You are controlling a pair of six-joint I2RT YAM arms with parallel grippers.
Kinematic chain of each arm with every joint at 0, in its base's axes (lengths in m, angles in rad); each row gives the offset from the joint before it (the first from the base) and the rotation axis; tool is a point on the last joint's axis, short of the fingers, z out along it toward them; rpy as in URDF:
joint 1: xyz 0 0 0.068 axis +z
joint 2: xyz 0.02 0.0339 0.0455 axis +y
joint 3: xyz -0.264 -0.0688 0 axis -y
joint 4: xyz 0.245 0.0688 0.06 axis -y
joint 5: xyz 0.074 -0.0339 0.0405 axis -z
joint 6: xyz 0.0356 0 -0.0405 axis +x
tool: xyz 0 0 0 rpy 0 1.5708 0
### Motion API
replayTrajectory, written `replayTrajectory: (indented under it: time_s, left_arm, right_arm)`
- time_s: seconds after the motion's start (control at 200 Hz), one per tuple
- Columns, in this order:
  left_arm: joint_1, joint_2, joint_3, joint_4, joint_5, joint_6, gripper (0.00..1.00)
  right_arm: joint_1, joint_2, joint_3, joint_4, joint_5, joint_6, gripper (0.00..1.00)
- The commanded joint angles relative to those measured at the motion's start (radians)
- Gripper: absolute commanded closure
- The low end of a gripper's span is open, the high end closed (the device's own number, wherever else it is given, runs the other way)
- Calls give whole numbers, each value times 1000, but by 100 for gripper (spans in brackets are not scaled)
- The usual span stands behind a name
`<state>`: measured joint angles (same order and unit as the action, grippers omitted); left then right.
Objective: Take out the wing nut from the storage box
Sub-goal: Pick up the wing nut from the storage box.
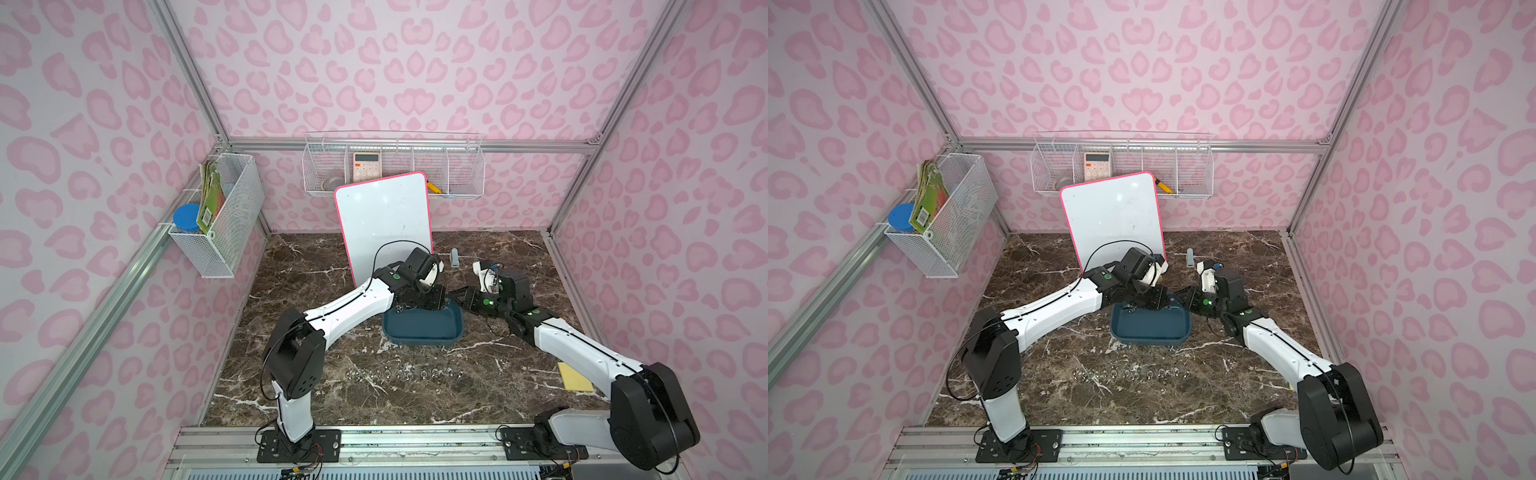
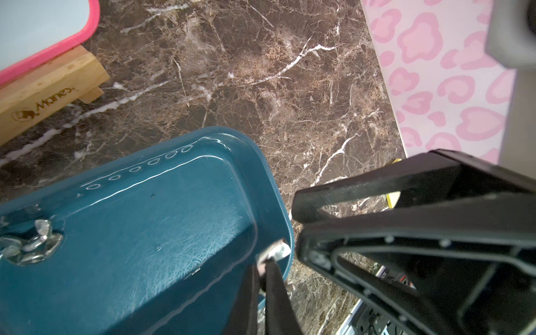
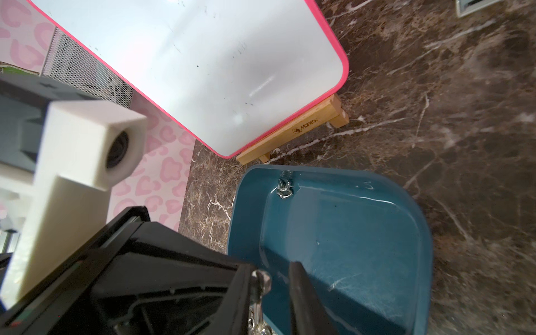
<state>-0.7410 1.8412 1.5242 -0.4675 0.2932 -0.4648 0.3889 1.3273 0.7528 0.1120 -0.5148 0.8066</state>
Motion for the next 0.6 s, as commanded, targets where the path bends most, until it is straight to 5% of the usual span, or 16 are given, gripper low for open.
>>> replayTrajectory:
  time_s: [0.0,0.34,0.595]
  left_arm:
    - [-1,-18,-11,26,11,-6,92]
    - [-1,-17,-9,34,23,-8,92]
    - [-1,-10,-1,35,27,-3,92]
  right_arm:
    - [2,11,7,25,-28,12,76]
    - [5,42,11,53,-60,28,79]
    - [8,43,13,51,-70,33,99]
